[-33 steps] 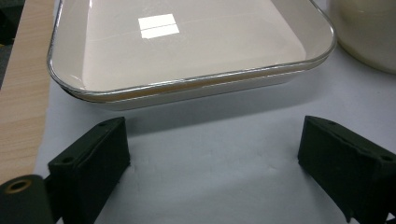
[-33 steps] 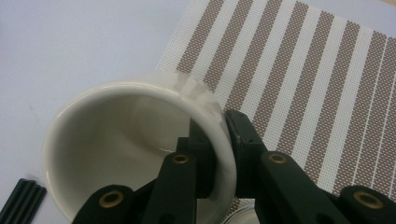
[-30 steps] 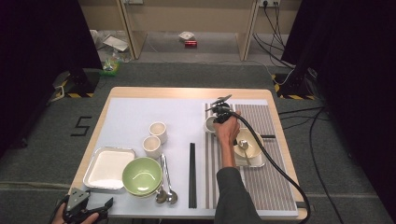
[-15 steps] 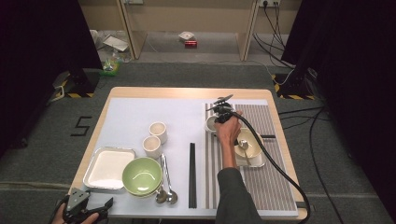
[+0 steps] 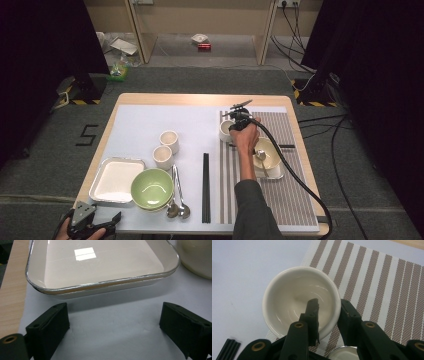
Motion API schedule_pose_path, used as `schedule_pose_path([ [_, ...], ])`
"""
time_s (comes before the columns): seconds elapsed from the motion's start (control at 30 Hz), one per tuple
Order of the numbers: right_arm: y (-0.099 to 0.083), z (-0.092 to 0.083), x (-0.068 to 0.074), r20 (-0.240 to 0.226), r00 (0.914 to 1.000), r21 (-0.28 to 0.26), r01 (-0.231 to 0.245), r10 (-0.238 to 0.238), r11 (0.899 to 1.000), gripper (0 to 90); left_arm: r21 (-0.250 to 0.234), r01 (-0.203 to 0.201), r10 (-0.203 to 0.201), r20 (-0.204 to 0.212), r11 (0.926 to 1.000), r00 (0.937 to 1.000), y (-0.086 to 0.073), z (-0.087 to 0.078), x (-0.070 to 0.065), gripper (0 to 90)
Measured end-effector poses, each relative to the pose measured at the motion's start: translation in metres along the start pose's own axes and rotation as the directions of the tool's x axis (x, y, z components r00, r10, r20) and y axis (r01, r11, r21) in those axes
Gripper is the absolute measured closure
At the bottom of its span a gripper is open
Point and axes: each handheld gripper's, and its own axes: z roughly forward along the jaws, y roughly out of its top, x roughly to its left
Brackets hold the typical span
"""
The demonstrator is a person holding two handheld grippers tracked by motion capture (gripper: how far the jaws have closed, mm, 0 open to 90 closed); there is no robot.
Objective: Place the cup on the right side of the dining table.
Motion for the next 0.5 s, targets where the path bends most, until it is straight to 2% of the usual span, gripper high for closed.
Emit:
schedule_pose_path([
  [0.27,0.003,-0.009,-0.003,-0.033,0.9993,-0.044,-0.02,0.018,0.999,64.7,0.0,0.0,0.0,0.0,1.0,1.0,0.0,0.0,0.0,7.6],
  [0.4,0.003,-0.015,-0.006,-0.027,0.9993,-0.044,-0.026,0.024,0.999,60.3,-0.001,0.0,0.0,0.0,1.0,1.0,0.0,0.0,0.0,7.6],
  [0.5,0.002,-0.02,-0.009,-0.048,0.9982,-0.056,-0.037,0.035,0.998,57.9,0.0,0.0,0.0,0.0,1.0,1.0,0.0,0.0,0.0,7.6],
])
